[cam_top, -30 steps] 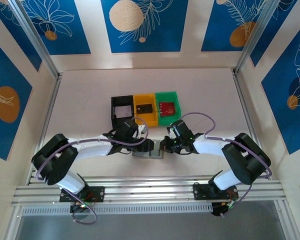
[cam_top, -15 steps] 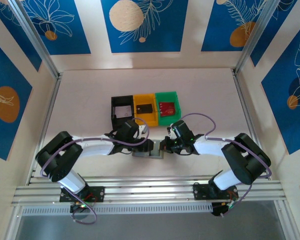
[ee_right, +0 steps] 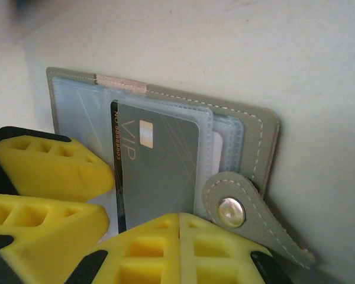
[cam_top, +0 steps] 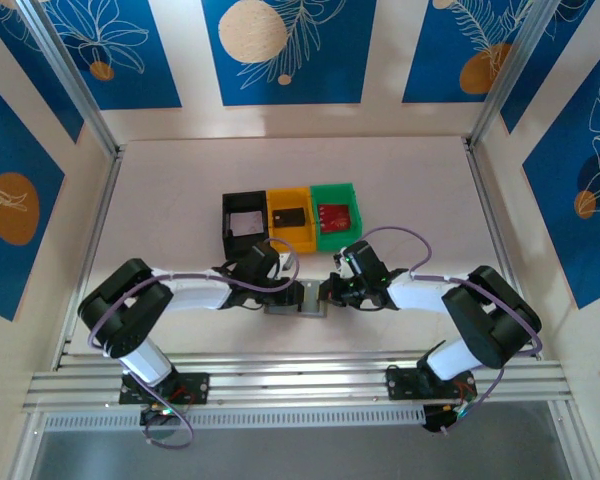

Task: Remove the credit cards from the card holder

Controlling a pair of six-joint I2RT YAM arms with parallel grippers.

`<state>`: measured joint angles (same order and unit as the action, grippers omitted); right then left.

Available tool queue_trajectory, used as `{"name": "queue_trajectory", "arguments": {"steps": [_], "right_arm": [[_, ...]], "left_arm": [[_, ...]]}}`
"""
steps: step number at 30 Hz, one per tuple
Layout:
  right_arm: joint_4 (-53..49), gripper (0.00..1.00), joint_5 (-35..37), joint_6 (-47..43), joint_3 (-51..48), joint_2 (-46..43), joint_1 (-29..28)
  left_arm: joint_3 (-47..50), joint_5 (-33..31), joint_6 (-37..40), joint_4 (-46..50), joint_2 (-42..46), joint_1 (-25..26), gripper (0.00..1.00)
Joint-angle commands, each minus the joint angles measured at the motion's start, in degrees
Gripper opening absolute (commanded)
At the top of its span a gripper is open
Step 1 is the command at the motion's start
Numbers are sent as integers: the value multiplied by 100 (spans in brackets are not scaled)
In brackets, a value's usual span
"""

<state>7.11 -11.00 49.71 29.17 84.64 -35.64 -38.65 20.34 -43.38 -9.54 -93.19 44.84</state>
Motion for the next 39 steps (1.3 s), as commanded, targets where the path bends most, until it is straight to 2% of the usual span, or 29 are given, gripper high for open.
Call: {"name": "queue_trajectory", "arguments": {"steps": [1, 19, 39], "right_arm": [[-184, 0, -3, 66, -161, 182, 4], [69, 0, -52, 126, -265, 404, -10], [220, 0, -121, 161, -321, 500, -22]], "left_arm": [[-4, -30, -26, -82, -180, -43, 34], [195, -50, -247, -456, -154, -41, 24], [620, 378, -897, -1993, -276, -45, 15]]}}
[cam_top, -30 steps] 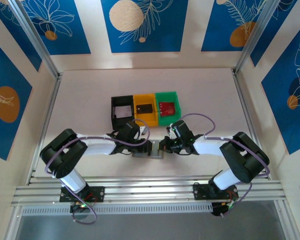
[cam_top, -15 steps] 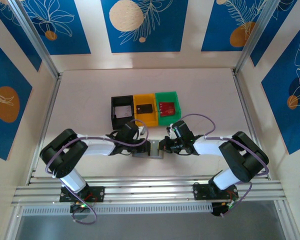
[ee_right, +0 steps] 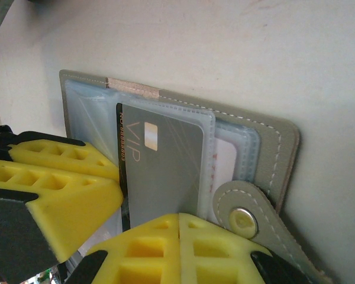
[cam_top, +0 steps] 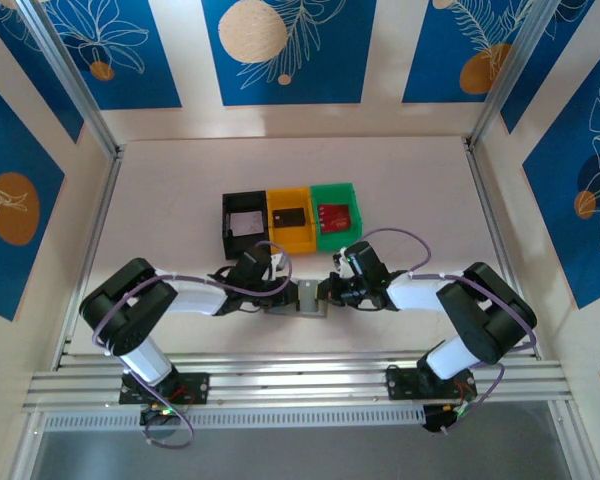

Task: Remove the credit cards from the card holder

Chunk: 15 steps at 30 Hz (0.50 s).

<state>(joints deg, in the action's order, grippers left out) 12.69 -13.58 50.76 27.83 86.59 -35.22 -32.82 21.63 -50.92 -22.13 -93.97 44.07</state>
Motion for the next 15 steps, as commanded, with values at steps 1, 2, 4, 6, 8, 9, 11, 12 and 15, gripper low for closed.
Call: {"name": "queue_trajectory", "arguments": {"steps": [1, 2, 4, 6, 8, 9, 11, 12, 15], "right_arm": [[-328, 0, 128, 61, -184, 314, -64], [-320, 0, 120, 65, -185, 324, -64], [-304, 0, 111, 65, -191, 333, -66], [-291, 0, 102, 65, -191, 341, -72], [-282, 0, 102, 65, -199, 350, -72], [-284, 0, 100, 61, -201, 350, -75], [-275, 0, 89, 65, -208, 350, -72], [-276, 0, 92, 65, -208, 350, -68], [-276, 0, 93, 60, -208, 337, -72]], "left_arm": [[46, 265, -172, -806, -209, 35, 14], [52, 288, -198, -872, -224, 36, 15], [89, 310, -241, -991, -219, 32, 14], [92, 333, -254, -1056, -220, 36, 12], [84, 339, -231, -1039, -201, 36, 12], [97, 334, -234, -1033, -184, 32, 12], [97, 333, -217, -1022, -174, 26, 12], [92, 333, -196, -998, -172, 33, 12], [95, 312, -175, -969, -148, 38, 10]]}}
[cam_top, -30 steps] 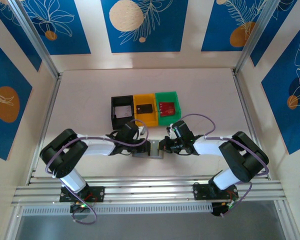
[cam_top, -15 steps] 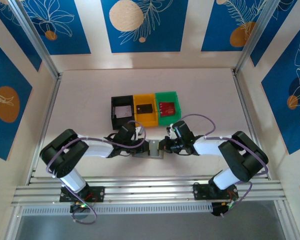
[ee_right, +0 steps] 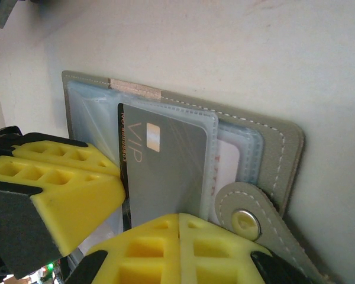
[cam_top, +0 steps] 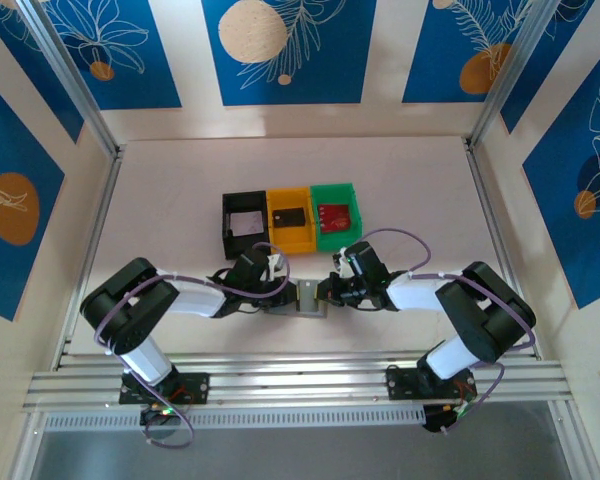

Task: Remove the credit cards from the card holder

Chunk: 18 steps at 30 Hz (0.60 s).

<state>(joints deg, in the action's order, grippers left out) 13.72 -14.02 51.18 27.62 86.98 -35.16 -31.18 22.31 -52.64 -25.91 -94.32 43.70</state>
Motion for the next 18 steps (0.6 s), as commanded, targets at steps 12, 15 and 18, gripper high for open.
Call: {"name": "queue_trajectory", "arguments": {"steps": [12, 15, 18], "right_arm": [[-422, 0, 115, -15, -196, 263, -70], [-458, 0, 101, -46, -205, 215, -44], [-524, 0, 101, -78, -230, 123, -9]], "left_arm": [[-104, 158, 130, -303, 88, 69, 0], [-110, 90, 190, -114, 183, 62, 0], [-102, 22, 270, 62, 318, 59, 0]]}}
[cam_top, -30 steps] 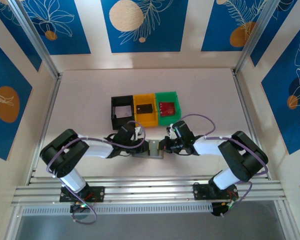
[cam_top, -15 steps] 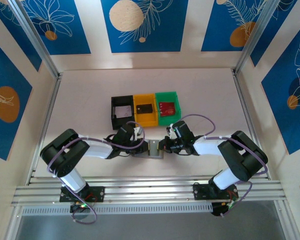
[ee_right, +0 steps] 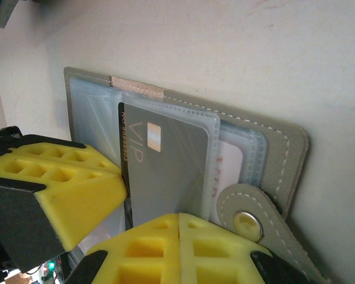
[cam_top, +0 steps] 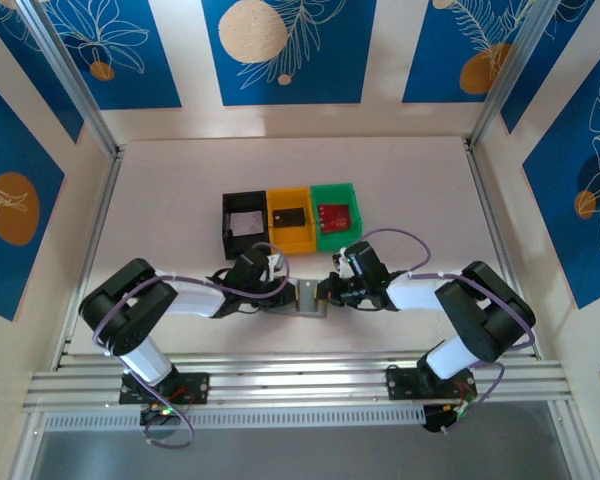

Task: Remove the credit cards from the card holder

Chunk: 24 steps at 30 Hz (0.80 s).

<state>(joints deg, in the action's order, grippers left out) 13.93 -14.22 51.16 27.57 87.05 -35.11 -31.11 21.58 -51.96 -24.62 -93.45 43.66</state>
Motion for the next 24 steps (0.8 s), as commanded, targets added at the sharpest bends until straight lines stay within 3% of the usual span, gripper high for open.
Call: {"name": "queue_trajectory", "arguments": {"steps": [1, 24], "right_arm": [[-573, 0, 121, -94, -218, 88, 3], [-683, 0, -4, -275, -283, -100, 154]], "left_arm": [[-112, 75, 221, -15, 271, 64, 0], [-52, 7, 355, 240, 547, 2, 0]]}}
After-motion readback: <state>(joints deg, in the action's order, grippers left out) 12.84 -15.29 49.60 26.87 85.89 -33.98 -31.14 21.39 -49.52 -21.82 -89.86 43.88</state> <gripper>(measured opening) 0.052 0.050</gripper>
